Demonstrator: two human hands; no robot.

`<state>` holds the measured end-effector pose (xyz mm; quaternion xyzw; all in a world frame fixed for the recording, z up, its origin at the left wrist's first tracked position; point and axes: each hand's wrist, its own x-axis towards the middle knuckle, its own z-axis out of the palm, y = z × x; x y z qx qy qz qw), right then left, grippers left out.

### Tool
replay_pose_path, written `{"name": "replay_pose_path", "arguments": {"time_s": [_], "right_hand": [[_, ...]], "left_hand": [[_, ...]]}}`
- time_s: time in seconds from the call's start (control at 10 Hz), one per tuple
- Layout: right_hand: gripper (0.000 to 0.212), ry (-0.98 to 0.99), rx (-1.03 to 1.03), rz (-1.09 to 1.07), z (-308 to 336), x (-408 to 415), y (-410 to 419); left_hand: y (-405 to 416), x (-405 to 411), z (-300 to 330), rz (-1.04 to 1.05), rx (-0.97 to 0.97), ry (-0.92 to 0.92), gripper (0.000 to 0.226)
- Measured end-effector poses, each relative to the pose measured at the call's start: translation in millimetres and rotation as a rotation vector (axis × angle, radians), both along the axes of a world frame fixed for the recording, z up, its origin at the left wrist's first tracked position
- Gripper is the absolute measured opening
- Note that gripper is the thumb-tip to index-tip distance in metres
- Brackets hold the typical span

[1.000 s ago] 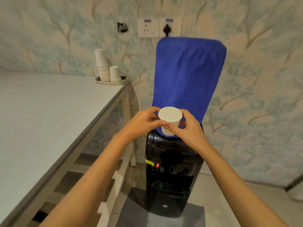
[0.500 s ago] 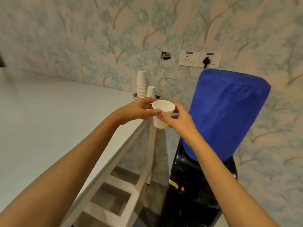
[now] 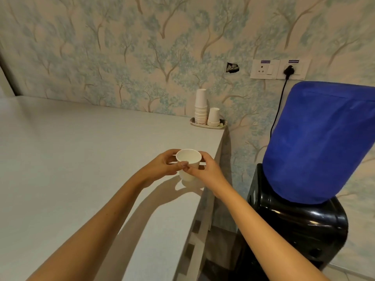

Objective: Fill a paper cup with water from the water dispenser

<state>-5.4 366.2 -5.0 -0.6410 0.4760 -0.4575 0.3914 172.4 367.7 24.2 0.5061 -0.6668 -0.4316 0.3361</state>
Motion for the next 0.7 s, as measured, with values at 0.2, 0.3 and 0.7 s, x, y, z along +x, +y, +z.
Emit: {"name": "replay_pose_path", "arguments": {"time_s": [0.2, 0.3, 0.7], "right_hand": [[0.063, -0.014, 0.033, -0.024, -19, 25, -1], [0.057, -0.023, 0.039, -0.045, -22, 29, 2], [0.086, -0.019, 0.144, -0.020, -15, 13, 15]], "left_hand": [[-1, 20, -18, -0.019, 0.014, 0.062, 0.060], [0, 23, -22, -0.042, 0.024, 0.078, 0.060], [4, 6, -8, 0.210, -0.199, -0.076, 0.082]]}}
